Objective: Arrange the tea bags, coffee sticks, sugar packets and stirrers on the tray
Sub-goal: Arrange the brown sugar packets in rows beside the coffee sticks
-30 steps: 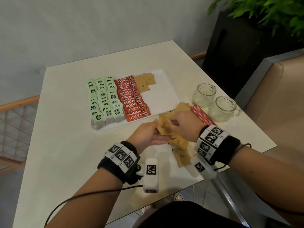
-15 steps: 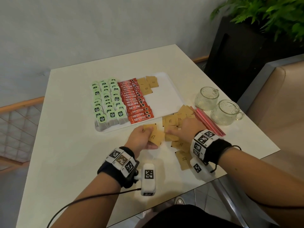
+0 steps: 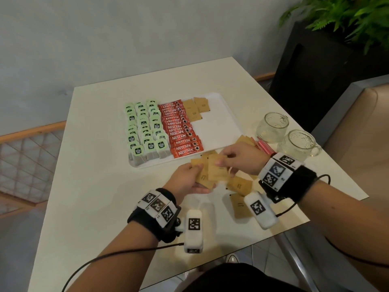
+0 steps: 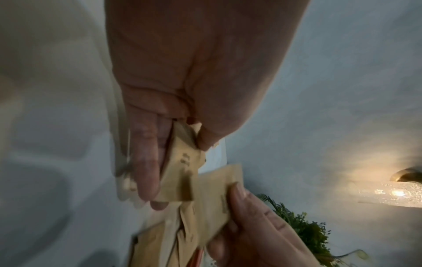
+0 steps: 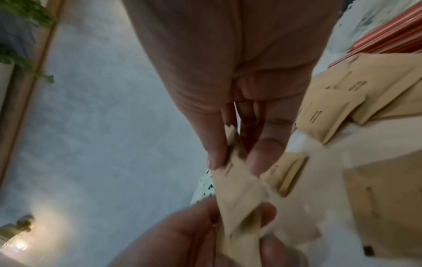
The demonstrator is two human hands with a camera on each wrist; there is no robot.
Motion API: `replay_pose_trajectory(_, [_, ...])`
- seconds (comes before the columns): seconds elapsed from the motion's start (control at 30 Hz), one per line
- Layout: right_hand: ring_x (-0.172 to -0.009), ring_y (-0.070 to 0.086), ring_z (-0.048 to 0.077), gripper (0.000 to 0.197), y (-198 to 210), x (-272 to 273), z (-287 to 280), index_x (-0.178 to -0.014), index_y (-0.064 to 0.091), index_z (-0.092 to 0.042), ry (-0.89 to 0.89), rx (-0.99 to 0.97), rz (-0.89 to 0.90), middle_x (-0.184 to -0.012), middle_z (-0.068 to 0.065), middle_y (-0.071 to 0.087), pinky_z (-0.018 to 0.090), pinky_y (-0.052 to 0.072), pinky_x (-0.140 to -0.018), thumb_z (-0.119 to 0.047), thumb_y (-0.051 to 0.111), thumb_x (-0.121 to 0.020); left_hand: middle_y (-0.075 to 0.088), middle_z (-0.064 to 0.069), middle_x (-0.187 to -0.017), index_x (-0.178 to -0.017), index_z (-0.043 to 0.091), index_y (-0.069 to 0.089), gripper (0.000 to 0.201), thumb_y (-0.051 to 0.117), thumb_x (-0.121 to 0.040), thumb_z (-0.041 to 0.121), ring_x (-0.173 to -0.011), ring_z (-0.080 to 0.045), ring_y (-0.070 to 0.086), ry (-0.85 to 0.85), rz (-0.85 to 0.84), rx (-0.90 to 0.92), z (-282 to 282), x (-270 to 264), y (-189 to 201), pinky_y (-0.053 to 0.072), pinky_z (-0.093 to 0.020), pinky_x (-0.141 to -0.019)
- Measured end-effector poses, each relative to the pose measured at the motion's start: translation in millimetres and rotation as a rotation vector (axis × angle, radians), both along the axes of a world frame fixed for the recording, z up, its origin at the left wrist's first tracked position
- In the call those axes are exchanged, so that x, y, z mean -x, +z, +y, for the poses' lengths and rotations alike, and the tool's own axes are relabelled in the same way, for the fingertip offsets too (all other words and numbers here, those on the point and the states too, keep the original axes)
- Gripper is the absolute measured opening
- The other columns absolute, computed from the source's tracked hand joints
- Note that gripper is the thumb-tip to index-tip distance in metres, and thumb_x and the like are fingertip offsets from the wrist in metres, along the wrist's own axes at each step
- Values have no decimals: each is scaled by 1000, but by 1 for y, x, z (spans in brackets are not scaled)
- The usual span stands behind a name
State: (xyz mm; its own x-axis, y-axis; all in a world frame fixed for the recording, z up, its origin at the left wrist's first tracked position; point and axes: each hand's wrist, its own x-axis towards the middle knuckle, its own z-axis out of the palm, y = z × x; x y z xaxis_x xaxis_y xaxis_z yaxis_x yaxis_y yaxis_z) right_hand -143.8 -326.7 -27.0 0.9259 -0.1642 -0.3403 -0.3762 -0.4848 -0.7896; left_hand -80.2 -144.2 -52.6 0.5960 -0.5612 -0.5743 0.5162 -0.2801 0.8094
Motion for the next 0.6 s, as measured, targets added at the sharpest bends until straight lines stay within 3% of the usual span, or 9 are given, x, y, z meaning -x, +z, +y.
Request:
replay_pose_trajectory(0.1, [-59, 67, 17, 16, -3, 2, 5, -93, 72, -10, 48, -29, -20, -82, 9, 72, 30, 56, -64, -24, 73, -85, 74, -18, -105, -122, 12, 59, 45, 50, -98, 49, -91, -33, 74, -142, 15, 60, -6, 7, 5, 62, -33, -71])
replay_pose_trajectory(0.17, [-62, 67, 18, 14, -2, 5, 5, -100, 69, -13, 23, -100, -22, -85, 10, 70, 28, 57, -65, -14, 71, -86, 74, -14, -103, -119, 12, 59, 40, 59, -93, 43, -87, -27, 74, -208, -28, 84, -6, 10, 3, 61, -31, -70])
replay_pose_trajectory(0.27, [-68, 67, 20, 29, -1, 12, -2, -106, 66, -15, -33, -131, -16, -86, 7, 63, 36, 59, -75, 0, 68, -82, 74, -9, -93, -117, 13, 58, 31, 64, -93, 33, -77, -21, 73, -193, -73, 55, -5, 8, -1, 59, -29, -65])
replay_pose_trajectory(0.37, [-83, 59, 11, 43, -7, 23, -13, -109, 61, -20, 70, 314, 137, -102, -1, 60, 30, 53, -78, -22, 81, -71, 75, -8, -88, -117, 13, 58, 30, 64, -94, 32, -74, -22, 73, -156, -69, 15, -3, 6, -3, 60, -29, -64])
replay_pose_trajectory(0.43, [-95, 56, 12, 57, -13, 29, -16, -110, 58, -22, 141, 503, 269, -106, -6, 56, 28, 50, -84, -37, 87, -63, 76, -10, -90, -120, 11, 57, 31, 61, -96, 31, -74, -26, 74, -115, -47, 12, -2, 5, -4, 61, -30, -61])
replay_pose_trajectory(0.6, [-91, 57, 9, 55, -16, 29, -20, -92, 55, -31, 145, 485, 303, -95, -15, 56, 33, 51, -85, -46, 90, -53, 74, -16, -102, -124, 10, 54, 29, 55, -101, 27, -78, -30, 74, -55, -46, 15, -4, 2, -4, 60, -31, -58])
